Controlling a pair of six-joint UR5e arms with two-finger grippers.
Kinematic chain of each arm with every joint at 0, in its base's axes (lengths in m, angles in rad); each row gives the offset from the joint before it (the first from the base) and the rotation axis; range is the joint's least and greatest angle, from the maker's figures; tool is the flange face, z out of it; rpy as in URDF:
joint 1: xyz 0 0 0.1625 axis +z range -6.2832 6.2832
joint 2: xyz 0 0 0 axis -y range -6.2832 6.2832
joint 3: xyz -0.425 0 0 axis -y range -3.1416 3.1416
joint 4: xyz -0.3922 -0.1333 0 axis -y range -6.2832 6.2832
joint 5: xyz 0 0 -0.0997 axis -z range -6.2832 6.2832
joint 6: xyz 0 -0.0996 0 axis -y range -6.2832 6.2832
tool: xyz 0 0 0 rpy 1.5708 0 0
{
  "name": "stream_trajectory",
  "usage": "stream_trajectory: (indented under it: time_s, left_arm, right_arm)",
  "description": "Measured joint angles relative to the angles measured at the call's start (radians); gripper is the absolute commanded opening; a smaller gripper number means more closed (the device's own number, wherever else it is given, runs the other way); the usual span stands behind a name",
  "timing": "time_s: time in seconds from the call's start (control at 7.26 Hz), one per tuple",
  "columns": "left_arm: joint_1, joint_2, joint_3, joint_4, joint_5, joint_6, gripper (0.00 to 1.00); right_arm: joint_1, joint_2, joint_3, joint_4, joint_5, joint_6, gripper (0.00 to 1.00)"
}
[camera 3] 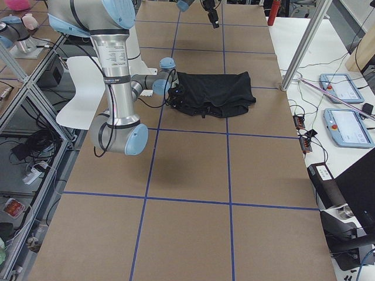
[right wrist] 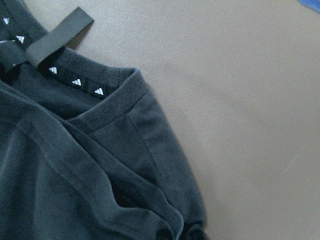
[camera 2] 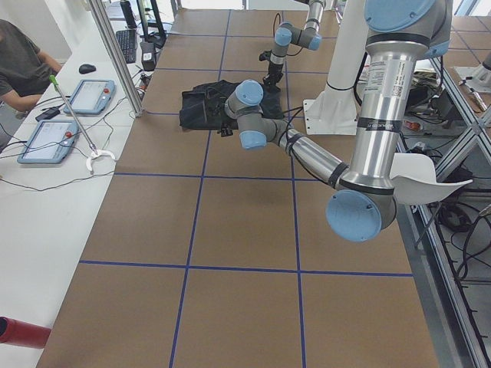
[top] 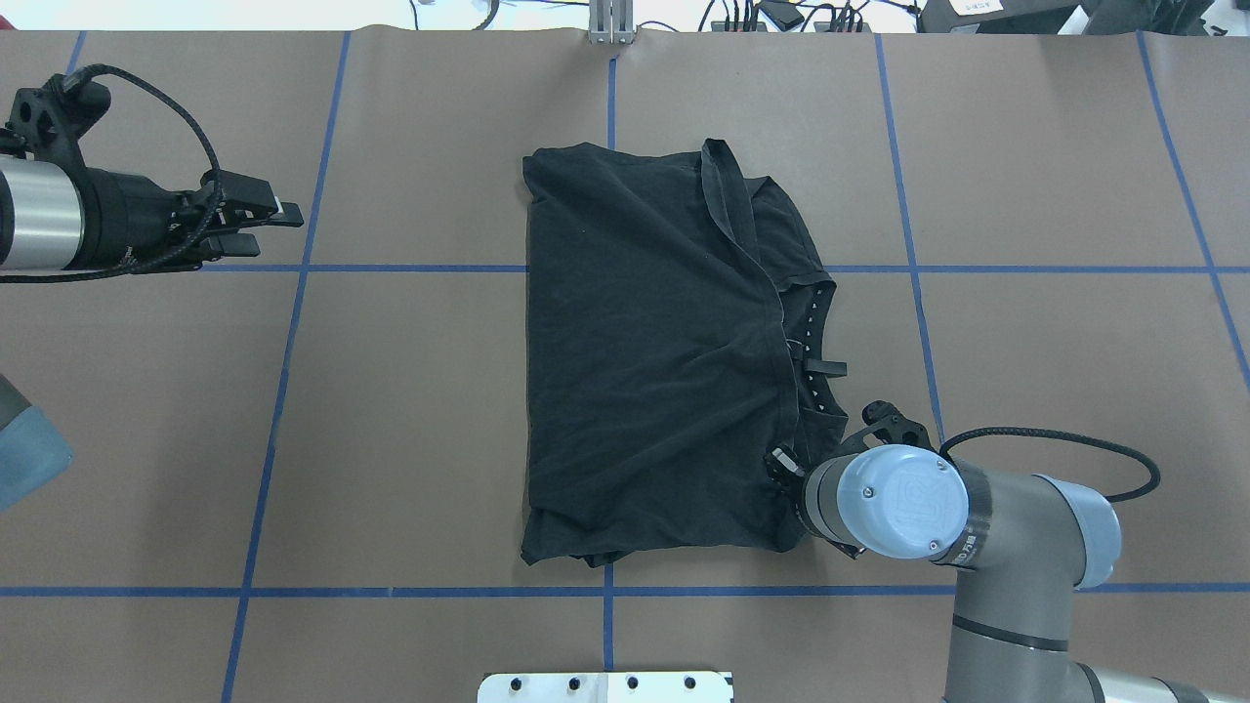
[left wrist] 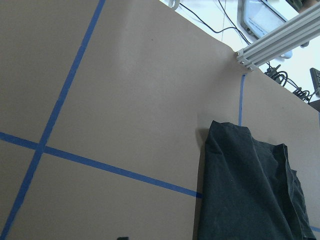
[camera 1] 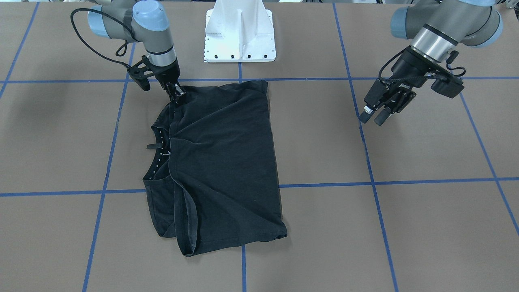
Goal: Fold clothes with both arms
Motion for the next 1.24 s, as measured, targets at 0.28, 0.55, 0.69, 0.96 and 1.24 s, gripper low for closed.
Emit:
stream_trajectory:
  time_s: [0.28,0.55,0.69,0.96,1.24]
  left_arm:
    - [0.000,0.001,-0.001,0.000,0.000,0.000,0.71]
    - [0.000,0.001,-0.001,0.000,0.000,0.000,0.71]
    - [0.001,0.000,-0.001,0.000,0.000,0.000,0.71]
    - [0.004,-0.002,-0.006,-0.002,0.008,-0.030,0.71]
    - [0.068,-0.003,-0.049,-0.010,0.082,-0.209,0.71]
  right_arm:
    - [0.003,0.000,0.005,0.000,0.004,-0.004,0.00]
    - [0.010,-0.009,0.037,-0.007,0.020,-0.008,0.00]
    - [0.012,-0.023,0.061,-0.012,0.030,-0.008,0.00]
    - [0.013,-0.038,0.082,-0.015,0.067,-0.009,0.00]
    - [0.014,-0.041,0.091,-0.015,0.084,-0.009,0.00]
